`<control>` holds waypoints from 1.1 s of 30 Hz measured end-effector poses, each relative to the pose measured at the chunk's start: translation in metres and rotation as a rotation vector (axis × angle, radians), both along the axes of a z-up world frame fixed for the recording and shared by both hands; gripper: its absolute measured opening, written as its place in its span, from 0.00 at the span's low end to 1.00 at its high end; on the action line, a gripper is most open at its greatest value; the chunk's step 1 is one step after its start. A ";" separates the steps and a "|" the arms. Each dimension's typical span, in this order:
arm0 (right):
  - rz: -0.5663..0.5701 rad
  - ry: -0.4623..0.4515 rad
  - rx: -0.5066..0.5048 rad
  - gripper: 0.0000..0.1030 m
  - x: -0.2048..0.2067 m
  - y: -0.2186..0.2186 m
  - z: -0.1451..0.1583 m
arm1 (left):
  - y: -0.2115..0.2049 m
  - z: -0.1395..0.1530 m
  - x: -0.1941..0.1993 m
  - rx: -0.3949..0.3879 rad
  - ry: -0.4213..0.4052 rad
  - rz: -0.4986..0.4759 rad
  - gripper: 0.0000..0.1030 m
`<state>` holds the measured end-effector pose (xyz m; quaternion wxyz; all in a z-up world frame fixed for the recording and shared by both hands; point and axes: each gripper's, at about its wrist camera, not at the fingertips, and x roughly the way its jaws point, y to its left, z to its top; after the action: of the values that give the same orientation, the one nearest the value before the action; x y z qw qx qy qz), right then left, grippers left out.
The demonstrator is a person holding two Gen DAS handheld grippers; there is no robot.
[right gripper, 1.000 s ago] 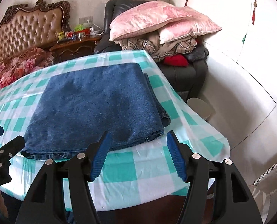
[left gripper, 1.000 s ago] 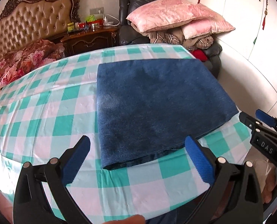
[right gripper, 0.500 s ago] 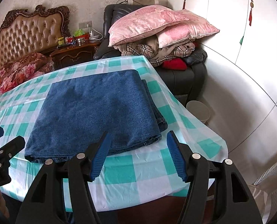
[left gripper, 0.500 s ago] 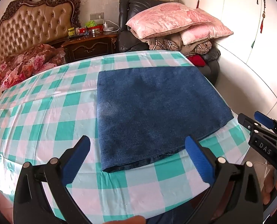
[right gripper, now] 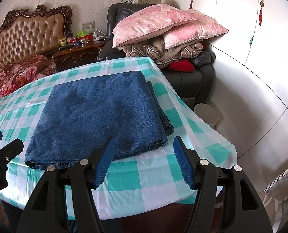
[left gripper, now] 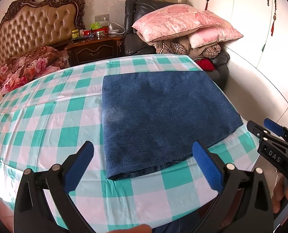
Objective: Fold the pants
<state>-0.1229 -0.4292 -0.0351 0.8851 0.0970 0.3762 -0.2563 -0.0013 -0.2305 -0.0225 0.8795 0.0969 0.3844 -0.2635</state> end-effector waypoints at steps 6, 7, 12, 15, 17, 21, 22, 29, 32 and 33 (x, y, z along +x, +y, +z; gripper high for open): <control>-0.001 -0.001 0.001 0.58 0.000 0.000 0.000 | -0.001 -0.002 -0.001 -0.001 0.000 -0.003 0.99; 0.000 0.000 0.000 0.58 0.000 0.000 -0.001 | -0.001 -0.001 -0.001 -0.001 0.000 -0.003 0.99; -0.003 0.000 0.002 0.59 -0.001 0.000 -0.001 | -0.001 -0.002 -0.001 -0.001 0.000 -0.004 0.99; -0.003 0.000 0.002 0.58 -0.001 0.000 -0.002 | -0.002 -0.002 -0.001 -0.001 0.001 -0.004 0.99; -0.003 0.000 0.003 0.58 -0.001 0.000 -0.002 | -0.002 -0.002 -0.001 0.000 0.003 -0.004 0.99; -0.004 0.000 0.003 0.58 -0.001 0.000 -0.002 | -0.002 -0.002 -0.002 -0.001 0.002 -0.004 0.99; -0.004 0.000 0.004 0.58 -0.001 0.001 -0.002 | -0.002 -0.002 -0.002 -0.001 0.002 -0.004 0.99; -0.003 0.000 0.003 0.59 -0.001 0.000 -0.001 | -0.003 -0.002 -0.002 -0.010 0.010 -0.009 0.99; -0.004 0.000 0.004 0.58 -0.001 0.000 -0.002 | -0.003 -0.003 -0.003 -0.010 0.010 -0.011 0.99; -0.004 0.000 0.004 0.58 -0.001 0.000 -0.001 | -0.004 -0.003 -0.003 -0.010 0.010 -0.011 0.99</control>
<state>-0.1239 -0.4291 -0.0365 0.8843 0.0994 0.3765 -0.2575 -0.0042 -0.2341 -0.0255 0.8765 0.0934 0.3870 -0.2708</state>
